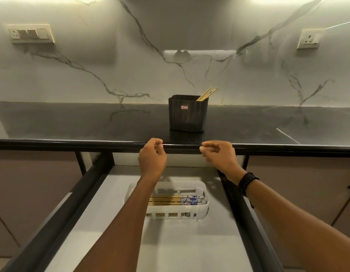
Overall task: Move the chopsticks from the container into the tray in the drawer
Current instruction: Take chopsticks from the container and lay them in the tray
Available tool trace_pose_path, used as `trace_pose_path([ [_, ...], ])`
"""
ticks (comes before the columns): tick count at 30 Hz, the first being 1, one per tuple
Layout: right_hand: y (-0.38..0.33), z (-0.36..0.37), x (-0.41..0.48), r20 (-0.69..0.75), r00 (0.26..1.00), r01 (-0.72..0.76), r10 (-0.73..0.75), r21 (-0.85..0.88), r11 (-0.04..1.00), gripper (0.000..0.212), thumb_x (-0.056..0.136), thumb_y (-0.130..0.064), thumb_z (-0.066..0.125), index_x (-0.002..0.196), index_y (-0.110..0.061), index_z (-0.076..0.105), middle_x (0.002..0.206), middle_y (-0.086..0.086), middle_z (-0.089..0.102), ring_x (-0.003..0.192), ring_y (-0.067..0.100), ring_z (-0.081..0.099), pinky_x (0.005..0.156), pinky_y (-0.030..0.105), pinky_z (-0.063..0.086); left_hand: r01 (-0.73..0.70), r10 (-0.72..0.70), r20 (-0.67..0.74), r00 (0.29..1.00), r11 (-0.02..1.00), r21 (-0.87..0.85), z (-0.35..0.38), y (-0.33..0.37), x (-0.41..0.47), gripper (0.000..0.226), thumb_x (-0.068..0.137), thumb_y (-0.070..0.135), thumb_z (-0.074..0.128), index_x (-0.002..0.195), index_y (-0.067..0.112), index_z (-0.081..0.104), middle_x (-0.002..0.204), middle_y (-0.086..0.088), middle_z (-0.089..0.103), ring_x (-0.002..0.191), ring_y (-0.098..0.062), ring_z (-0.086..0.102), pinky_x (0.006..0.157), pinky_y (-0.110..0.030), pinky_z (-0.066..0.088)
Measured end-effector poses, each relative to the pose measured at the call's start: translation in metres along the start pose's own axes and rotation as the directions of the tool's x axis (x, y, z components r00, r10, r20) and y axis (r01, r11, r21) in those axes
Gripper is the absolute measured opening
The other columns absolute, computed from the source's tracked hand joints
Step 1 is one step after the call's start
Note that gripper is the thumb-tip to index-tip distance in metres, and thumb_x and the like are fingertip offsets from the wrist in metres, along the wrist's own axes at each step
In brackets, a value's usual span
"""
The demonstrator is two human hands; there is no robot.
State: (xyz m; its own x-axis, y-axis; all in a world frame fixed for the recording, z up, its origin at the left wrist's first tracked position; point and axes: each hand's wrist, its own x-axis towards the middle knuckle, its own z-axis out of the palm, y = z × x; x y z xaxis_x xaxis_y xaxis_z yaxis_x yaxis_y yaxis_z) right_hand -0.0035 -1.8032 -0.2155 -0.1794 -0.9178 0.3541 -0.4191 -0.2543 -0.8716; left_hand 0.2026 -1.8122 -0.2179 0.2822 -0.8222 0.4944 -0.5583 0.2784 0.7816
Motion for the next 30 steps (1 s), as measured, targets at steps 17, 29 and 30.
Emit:
trace_pose_path([
  [17, -0.049, -0.008, 0.176, -0.074, 0.966, -0.206, 0.247, 0.354, 0.912, 0.042, 0.086, -0.027, 0.061, 0.123, -0.008, 0.053, 0.115, 0.005, 0.056, 0.098, 0.016, 0.054, 0.085, 0.03, 0.043, -0.152, 0.136, 0.25, 0.958, 0.987, 0.045, 0.021, -0.02, 0.015, 0.039, 0.101, 0.025, 0.041, 0.139, 0.019, 0.045, 0.151, -0.001, 0.038, 0.147, -0.016, 0.012, 0.118, -0.035, 0.003],
  [29, -0.071, -0.002, 0.214, 0.035, 0.981, -0.18, 0.192, 0.54, 0.822, 0.069, 0.099, -0.053, 0.036, 0.149, -0.006, 0.033, 0.143, 0.012, 0.046, 0.139, 0.023, 0.038, 0.119, 0.039, 0.021, -0.157, 0.146, 0.191, 0.971, 0.987, 0.041, 0.026, -0.023, 0.017, 0.035, 0.1, 0.025, 0.042, 0.133, 0.021, 0.052, 0.146, 0.005, 0.045, 0.145, -0.012, 0.02, 0.117, -0.031, 0.007],
  [30, -0.074, -0.002, 0.211, 0.036, 0.985, -0.163, 0.17, 0.542, 0.825, 0.068, 0.101, -0.052, 0.033, 0.15, -0.005, 0.03, 0.15, 0.015, 0.041, 0.142, 0.025, 0.035, 0.119, 0.038, 0.021, -0.156, 0.146, 0.191, 0.971, 0.987, 0.04, 0.026, -0.023, 0.017, 0.034, 0.1, 0.024, 0.042, 0.133, 0.021, 0.052, 0.146, 0.005, 0.045, 0.145, -0.012, 0.02, 0.117, -0.031, 0.007],
])
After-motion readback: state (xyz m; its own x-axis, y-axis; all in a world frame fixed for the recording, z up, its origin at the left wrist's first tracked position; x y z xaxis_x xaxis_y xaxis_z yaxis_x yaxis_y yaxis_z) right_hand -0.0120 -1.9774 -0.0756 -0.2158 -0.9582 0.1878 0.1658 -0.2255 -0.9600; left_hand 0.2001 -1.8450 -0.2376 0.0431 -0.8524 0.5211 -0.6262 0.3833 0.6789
